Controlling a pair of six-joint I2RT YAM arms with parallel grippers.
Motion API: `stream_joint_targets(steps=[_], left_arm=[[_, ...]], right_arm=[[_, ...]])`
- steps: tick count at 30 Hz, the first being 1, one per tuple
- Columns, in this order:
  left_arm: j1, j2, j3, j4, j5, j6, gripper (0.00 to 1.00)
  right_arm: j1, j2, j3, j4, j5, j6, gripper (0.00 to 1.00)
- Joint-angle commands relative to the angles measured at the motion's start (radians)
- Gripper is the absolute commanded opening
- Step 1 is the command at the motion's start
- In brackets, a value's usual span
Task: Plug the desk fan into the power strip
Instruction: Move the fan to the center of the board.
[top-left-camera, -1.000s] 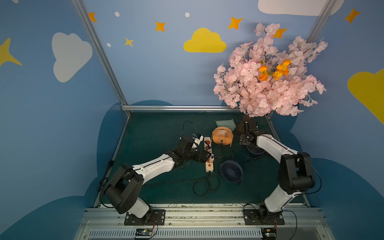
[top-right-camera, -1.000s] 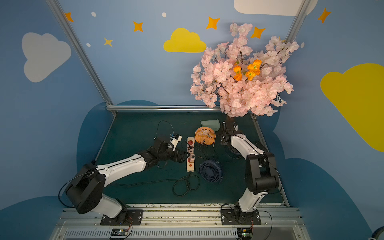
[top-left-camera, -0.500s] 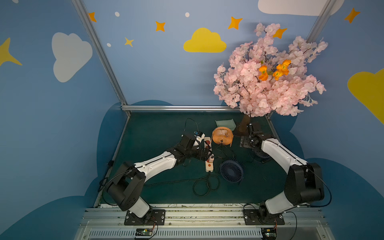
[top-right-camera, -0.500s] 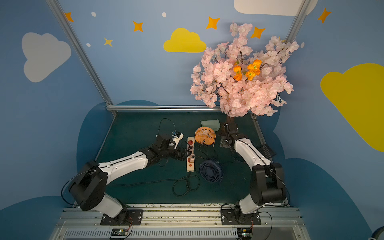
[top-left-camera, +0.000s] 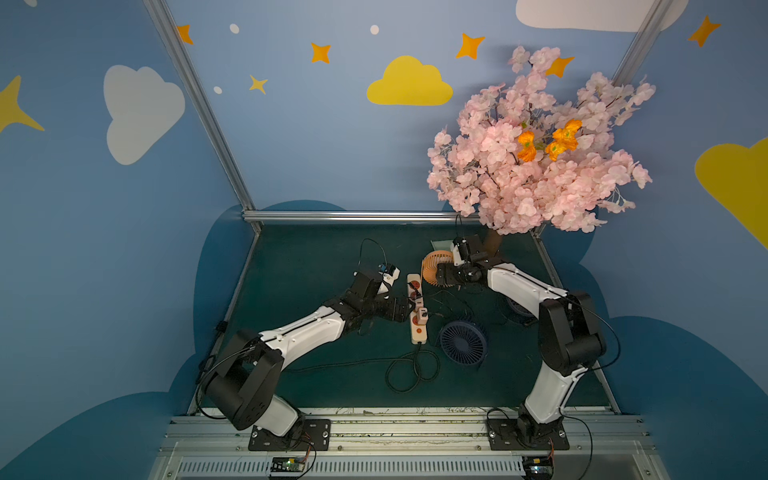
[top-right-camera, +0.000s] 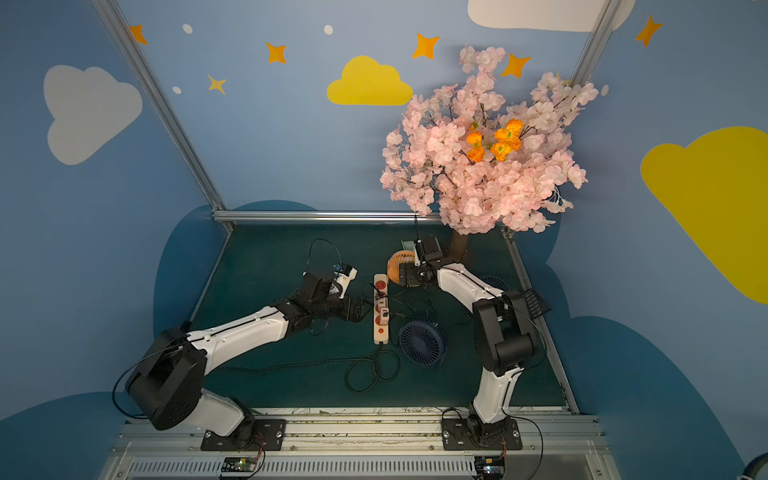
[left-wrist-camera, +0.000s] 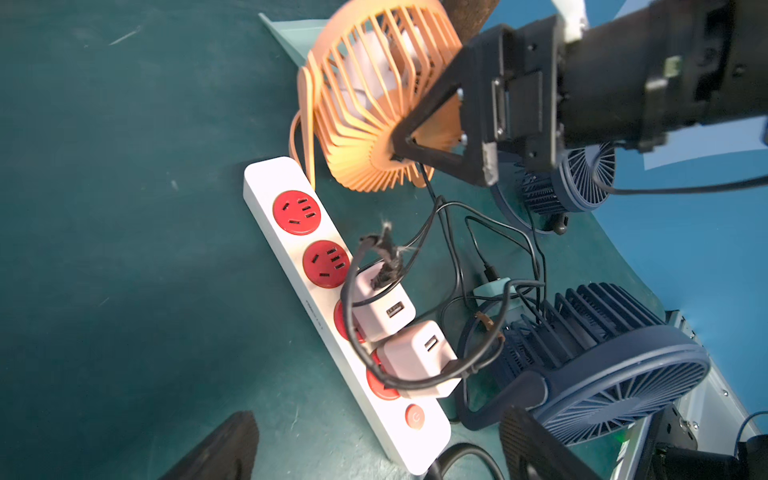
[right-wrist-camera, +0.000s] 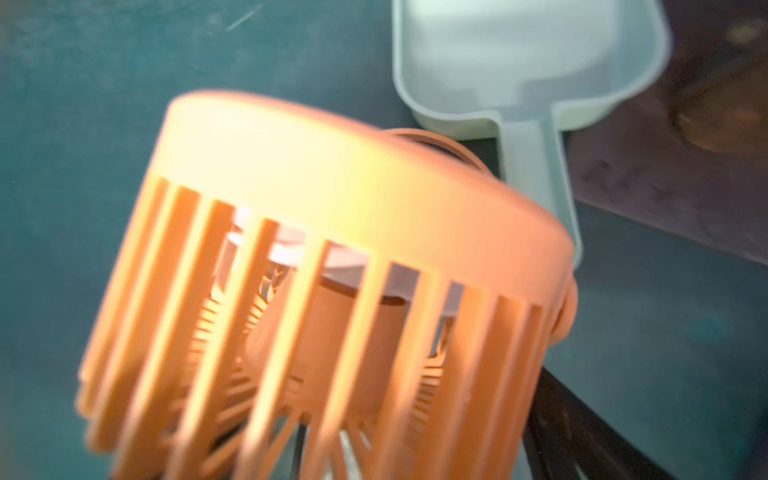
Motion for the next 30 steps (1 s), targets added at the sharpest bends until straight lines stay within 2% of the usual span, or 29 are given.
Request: stream_joint_targets(steps=[1, 10, 13, 19, 23, 30], left_arm=[[0.014, -0.031, -0.023, 0.000, -0.002, 0.014, 0.95], [0.028, -0.043, -0.040, 0.003, -0.010, 0.003, 0.95], [0.026, -0.046, -0.036, -0.003, -0.013, 0.005, 0.95], [0.028, -0.063, -0.041, -0.001, -0.022, 0.011, 0.95], [0.040, -0.063, -0.040, 0.021, -0.006, 0.009, 0.95], [0.074, 0.010, 0.043, 0.066, 0.055, 0.000, 0.95]], right_arm=[[0.031, 0.065, 0.088, 0.051, -0.098, -0.063, 0.90], [0.101, 0.208, 0.251, 0.067, -0.148, -0.050, 0.85], [0.106, 0.200, 0.254, 0.082, -0.128, -0.031, 0.90], [0.076, 0.045, 0.156, 0.052, -0.081, 0.009, 0.95], [0.032, -0.067, 0.053, 0.009, -0.110, 0.034, 0.96], [0.012, -0.160, -0.038, -0.142, -0.134, 0.034, 0.94]])
